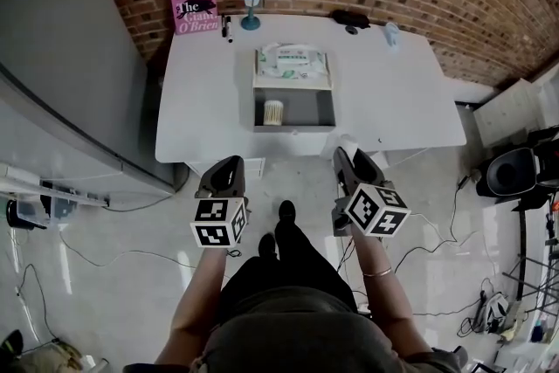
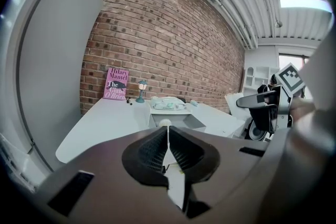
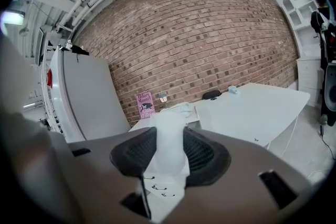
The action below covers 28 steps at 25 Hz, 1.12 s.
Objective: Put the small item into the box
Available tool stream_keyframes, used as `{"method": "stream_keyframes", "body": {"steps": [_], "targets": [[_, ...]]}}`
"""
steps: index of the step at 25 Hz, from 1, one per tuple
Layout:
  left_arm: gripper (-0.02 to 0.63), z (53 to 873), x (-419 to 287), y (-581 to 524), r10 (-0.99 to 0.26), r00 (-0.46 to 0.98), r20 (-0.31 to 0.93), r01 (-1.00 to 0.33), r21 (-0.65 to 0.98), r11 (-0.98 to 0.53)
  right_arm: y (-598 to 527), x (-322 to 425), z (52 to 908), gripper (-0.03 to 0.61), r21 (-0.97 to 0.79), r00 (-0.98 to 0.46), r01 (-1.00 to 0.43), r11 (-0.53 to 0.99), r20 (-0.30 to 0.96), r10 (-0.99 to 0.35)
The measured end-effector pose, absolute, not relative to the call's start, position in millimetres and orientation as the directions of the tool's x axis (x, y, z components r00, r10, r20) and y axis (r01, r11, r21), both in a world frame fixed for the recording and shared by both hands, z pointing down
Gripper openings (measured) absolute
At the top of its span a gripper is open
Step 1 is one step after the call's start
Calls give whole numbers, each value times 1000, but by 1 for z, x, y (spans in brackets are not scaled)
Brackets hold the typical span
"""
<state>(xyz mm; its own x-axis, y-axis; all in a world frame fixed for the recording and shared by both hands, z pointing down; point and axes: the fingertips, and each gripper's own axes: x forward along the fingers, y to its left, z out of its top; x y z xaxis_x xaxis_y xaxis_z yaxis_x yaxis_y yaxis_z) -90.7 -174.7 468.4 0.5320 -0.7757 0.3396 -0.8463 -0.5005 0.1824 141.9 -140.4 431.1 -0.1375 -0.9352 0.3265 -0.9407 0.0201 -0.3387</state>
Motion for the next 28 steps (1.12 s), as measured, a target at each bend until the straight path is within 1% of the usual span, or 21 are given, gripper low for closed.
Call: {"method": "stream_keyframes", "body": {"steps": [17,28], "targets": [[28,473,-99,-211,-807,468,361,-883,169,-437,-202,148,438,161,-324,-184,-944,66,349,-919],[28,477,-96,-241,-822,426,377,-904,161,-395,-246,149,457,161,-317,-224,-943,97,395,-891]]}}
